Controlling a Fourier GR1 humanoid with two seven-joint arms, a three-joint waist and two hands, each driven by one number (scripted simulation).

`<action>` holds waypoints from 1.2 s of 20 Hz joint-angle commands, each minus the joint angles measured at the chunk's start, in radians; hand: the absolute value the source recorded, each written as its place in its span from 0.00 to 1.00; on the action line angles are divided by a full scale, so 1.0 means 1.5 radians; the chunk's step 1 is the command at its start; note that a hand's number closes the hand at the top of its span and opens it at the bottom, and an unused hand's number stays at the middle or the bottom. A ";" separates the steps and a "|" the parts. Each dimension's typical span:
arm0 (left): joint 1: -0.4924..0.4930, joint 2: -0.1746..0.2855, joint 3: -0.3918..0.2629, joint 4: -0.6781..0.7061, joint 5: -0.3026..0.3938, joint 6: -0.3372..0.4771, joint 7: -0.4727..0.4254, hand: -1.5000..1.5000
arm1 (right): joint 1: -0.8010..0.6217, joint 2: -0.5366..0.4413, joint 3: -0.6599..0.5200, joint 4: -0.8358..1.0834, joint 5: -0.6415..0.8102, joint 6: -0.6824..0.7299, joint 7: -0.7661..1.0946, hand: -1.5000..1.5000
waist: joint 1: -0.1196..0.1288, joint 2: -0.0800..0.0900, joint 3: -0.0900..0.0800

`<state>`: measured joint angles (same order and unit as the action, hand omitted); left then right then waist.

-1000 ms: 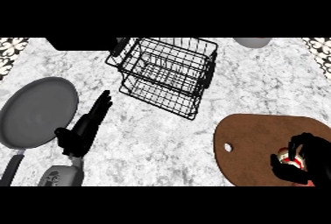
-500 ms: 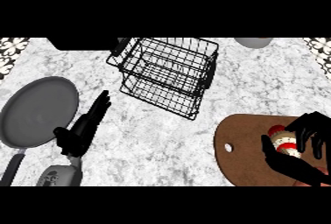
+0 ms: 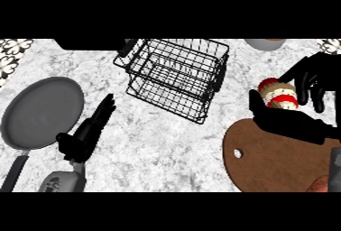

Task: Pick the cupcake from the cutting board and place it in the tiered basket

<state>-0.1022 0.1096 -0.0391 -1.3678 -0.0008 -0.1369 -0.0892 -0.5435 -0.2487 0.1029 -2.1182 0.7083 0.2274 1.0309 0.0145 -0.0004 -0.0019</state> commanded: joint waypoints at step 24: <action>-0.061 0.000 0.017 0.039 -0.005 -0.007 0.009 0.50 | -0.566 0.165 -0.089 0.901 0.007 -0.260 -0.136 1.00 | 0.016 0.007 0.000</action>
<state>-0.1587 0.0966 -0.0316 -1.3361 -0.0099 -0.1420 -0.0738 -1.3140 -0.0154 -0.0403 -0.9001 0.7544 -0.0688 0.8546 0.0338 0.0087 -0.0010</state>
